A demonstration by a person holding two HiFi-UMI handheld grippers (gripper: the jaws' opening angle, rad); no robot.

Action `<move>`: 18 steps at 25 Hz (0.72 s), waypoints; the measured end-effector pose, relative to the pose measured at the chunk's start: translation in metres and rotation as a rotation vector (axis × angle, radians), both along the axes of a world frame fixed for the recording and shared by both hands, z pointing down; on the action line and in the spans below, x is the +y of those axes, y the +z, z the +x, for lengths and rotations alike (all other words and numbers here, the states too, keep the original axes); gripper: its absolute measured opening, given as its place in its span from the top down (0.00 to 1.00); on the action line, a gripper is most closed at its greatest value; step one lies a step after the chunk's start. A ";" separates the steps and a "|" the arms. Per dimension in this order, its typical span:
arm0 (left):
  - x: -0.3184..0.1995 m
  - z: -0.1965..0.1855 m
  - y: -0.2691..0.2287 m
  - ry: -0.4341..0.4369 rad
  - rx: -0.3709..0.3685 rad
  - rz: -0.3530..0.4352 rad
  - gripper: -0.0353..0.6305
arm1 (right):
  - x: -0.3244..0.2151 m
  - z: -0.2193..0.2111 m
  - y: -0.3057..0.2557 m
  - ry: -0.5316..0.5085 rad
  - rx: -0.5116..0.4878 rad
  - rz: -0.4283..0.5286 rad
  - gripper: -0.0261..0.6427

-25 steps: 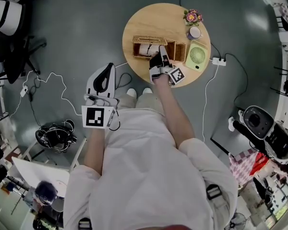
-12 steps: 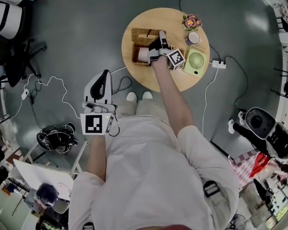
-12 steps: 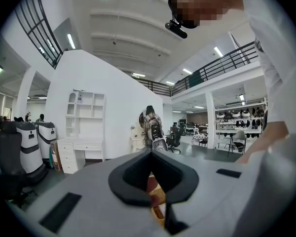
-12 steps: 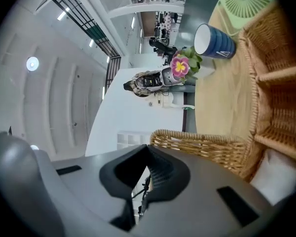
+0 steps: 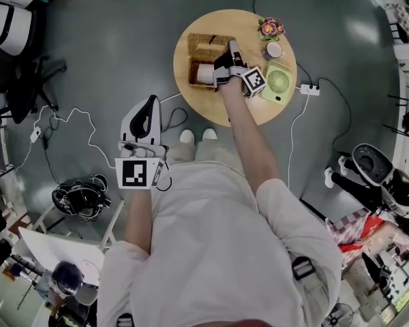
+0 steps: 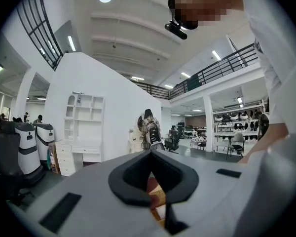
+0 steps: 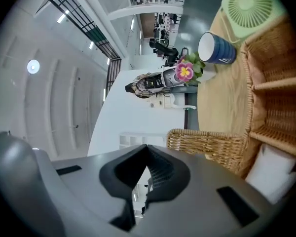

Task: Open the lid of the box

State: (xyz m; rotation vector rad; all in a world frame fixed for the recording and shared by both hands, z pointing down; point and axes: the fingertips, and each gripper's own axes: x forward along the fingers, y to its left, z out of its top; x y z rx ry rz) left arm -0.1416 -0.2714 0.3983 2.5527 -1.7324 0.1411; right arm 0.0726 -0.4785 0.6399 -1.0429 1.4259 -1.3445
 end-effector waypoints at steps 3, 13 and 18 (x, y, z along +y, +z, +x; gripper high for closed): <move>0.009 0.002 -0.005 0.017 0.010 0.005 0.95 | 0.022 0.000 -0.017 -0.005 0.048 0.017 0.96; 0.040 0.003 -0.027 0.093 0.061 0.061 0.95 | 0.110 -0.013 -0.154 -0.029 0.573 0.225 0.96; 0.055 0.010 -0.029 0.140 0.090 0.084 0.95 | 0.160 -0.023 -0.210 -0.006 1.081 0.318 0.96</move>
